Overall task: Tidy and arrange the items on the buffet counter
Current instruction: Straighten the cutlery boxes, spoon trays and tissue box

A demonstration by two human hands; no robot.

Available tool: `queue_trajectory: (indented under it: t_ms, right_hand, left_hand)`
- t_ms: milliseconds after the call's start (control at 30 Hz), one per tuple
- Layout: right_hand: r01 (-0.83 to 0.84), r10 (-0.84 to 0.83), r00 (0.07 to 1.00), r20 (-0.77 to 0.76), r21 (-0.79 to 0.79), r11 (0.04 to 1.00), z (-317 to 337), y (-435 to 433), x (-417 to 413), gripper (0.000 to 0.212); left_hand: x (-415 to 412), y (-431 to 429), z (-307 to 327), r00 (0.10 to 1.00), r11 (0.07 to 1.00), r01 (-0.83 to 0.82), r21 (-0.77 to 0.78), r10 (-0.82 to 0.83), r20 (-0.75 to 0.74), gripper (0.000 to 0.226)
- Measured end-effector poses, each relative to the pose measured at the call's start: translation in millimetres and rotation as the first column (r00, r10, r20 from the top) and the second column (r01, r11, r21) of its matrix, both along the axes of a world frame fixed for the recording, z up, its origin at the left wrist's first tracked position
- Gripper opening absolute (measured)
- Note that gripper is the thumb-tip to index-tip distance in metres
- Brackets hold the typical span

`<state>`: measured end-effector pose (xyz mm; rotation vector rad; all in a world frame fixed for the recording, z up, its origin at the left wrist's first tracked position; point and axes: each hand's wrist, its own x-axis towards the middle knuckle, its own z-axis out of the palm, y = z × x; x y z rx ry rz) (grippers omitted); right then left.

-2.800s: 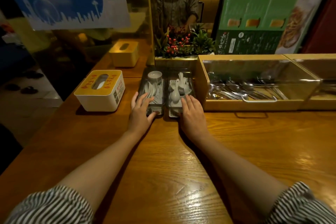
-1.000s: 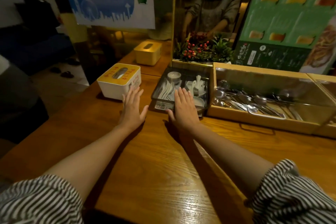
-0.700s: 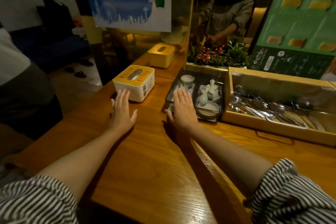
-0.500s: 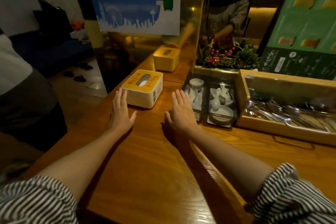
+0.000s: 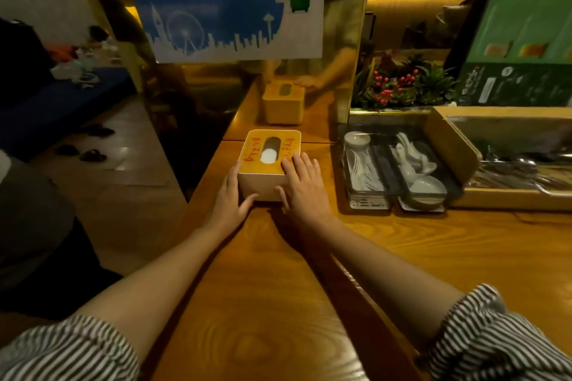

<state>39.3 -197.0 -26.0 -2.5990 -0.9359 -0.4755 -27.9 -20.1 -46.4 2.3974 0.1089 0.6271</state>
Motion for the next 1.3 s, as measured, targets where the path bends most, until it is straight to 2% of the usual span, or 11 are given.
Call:
queue_trajectory:
  t_ms: [233,400,567,700,800,867,1167,1300]
  right_hand:
    - [0.236,-0.23,0.971,0.06,-0.106,0.966,3.4,-21.4,23.1,0.064]
    - [0.323,-0.314,0.946,0.076,-0.226,0.919,19.2,-29.6,42.1,0.066]
    - [0.358,-0.354,0.933,0.065,-0.258,0.897,23.5,-28.1,56.4,0.074]
    - [0.391,-0.385,0.92,0.066,-0.205,0.897,20.3,-28.9,61.8,0.101]
    - [0.443,-0.434,0.896,0.09,-0.207,0.872,18.1,-37.1,57.3,0.105]
    - [0.47,-0.461,0.883,0.091,-0.219,0.855,14.8,-47.5,51.8,0.104]
    - [0.5,-0.492,0.866,0.09,-0.216,0.839,-2.5,-95.8,38.0,0.109]
    - [0.49,-0.482,0.871,0.098,-0.266,0.83,-4.9,-97.5,36.8,0.107]
  left_hand:
    - [40.7,-31.7,-4.9,0.996,0.996,0.075,-0.05,-0.073,0.043,0.085]
    - [73.8,-51.5,-4.5,0.998,0.995,0.056,-0.085,-0.055,0.014,0.085]
    - [94.6,-56.8,-1.7,0.998,0.995,0.062,-0.073,-0.063,-0.005,0.086]
    - [100.1,-59.3,-4.3,0.994,0.995,0.093,0.043,-0.095,0.045,0.1]
    - [107.5,-59.2,-8.0,0.992,0.968,0.08,0.237,-0.101,0.074,0.1]
    - [110.2,-62.4,-8.1,0.992,0.952,0.07,0.299,-0.098,0.079,0.096]
    - [126.6,-73.9,-8.0,0.992,0.973,0.037,0.229,-0.063,0.107,0.085]
    - [129.1,-71.5,-7.0,0.995,0.967,0.027,0.254,-0.052,0.09,0.087]
